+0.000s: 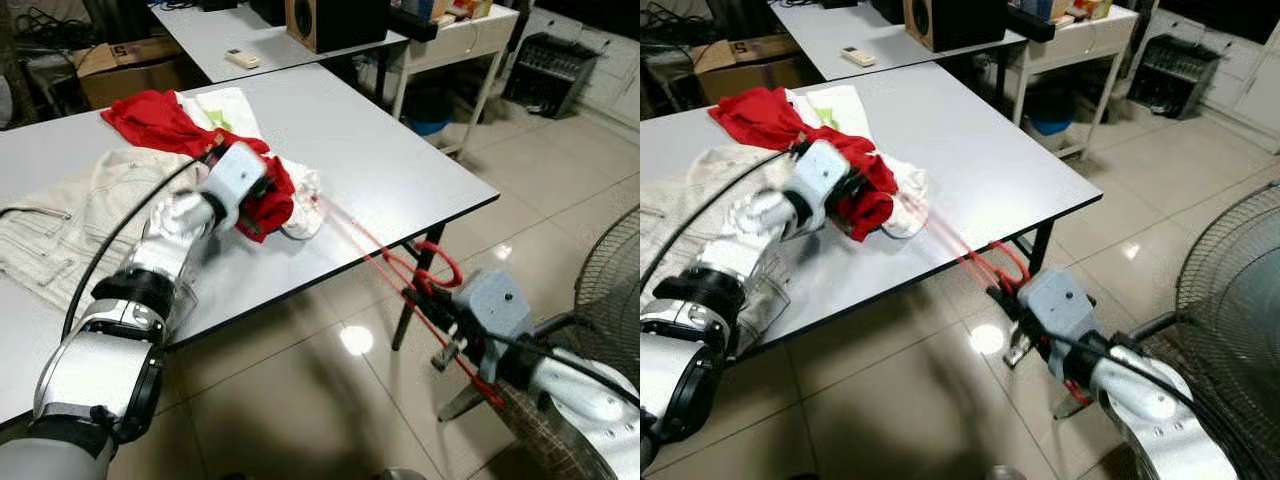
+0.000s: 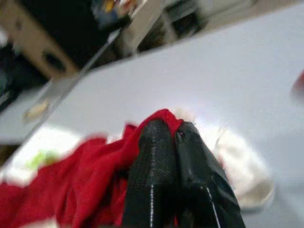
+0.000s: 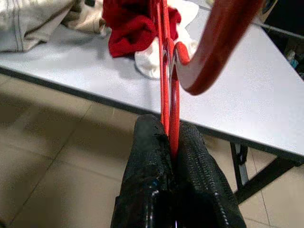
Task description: Hang hanger
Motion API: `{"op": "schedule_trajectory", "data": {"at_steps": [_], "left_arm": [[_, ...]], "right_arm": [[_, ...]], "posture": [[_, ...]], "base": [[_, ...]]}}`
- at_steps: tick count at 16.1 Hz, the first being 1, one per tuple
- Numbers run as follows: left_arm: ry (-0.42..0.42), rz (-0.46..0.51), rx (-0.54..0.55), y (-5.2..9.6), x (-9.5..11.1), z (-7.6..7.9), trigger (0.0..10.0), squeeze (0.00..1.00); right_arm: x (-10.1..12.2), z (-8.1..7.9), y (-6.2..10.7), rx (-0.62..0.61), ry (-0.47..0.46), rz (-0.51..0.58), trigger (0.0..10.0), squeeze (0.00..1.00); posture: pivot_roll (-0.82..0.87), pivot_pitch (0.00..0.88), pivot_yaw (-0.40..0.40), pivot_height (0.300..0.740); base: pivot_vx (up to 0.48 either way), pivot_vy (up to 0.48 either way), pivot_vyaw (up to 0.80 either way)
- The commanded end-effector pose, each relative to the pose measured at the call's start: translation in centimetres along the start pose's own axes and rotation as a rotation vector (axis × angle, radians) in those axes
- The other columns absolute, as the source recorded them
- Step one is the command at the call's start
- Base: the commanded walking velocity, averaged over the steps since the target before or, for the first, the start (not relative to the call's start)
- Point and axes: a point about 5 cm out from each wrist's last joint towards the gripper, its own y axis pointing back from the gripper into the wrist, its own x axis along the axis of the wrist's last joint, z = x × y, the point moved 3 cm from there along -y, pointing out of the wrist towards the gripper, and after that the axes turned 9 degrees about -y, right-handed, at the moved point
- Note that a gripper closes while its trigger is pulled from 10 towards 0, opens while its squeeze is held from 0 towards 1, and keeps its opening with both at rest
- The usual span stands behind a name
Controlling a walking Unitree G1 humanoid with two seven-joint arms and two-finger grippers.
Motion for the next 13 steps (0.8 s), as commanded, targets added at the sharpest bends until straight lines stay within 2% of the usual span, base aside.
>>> {"op": "schedule_trajectory", "data": {"at_steps": [1, 5, 10, 13], "left_arm": [[-0.023, 0.036, -0.025, 0.3, 1.1, -0.6, 0.0, 0.0], [-0.013, 0.124, -0.014, 1.3, 3.4, -1.7, 0.0, 0.0], [0.016, 0.181, -0.095, 2.0, 5.1, -0.9, 0.0, 0.0], [0.018, 0.167, -0.101, 2.0, 5.4, -0.5, 0.0, 0.0]], "right_arm": [[0.4, 0.1, -0.1, 0.009, 0.004, 0.027, 10.0, 0.0], [-0.3, 0.3, -1.1, 0.051, 0.014, 0.01, 10.0, 0.0], [0.0, 1.1, -3.6, 0.073, 0.005, 0.032, 10.0, 0.0], [0.1, 1.0, -5.5, 0.116, -0.04, 0.06, 10.0, 0.0]], "posture": [[-0.29, 0.0, 0.085, 0.74], [-0.27, 0.0, 0.076, 0.74], [-0.27, 0.0, 0.075, 0.74], [-0.25, 0.0, 0.066, 0.74]], "base": [[0.0, 0.0, 0.0], [0.0, 0.0, 0.0], [0.0, 0.0, 0.0], [0.0, 0.0, 0.0]]}}
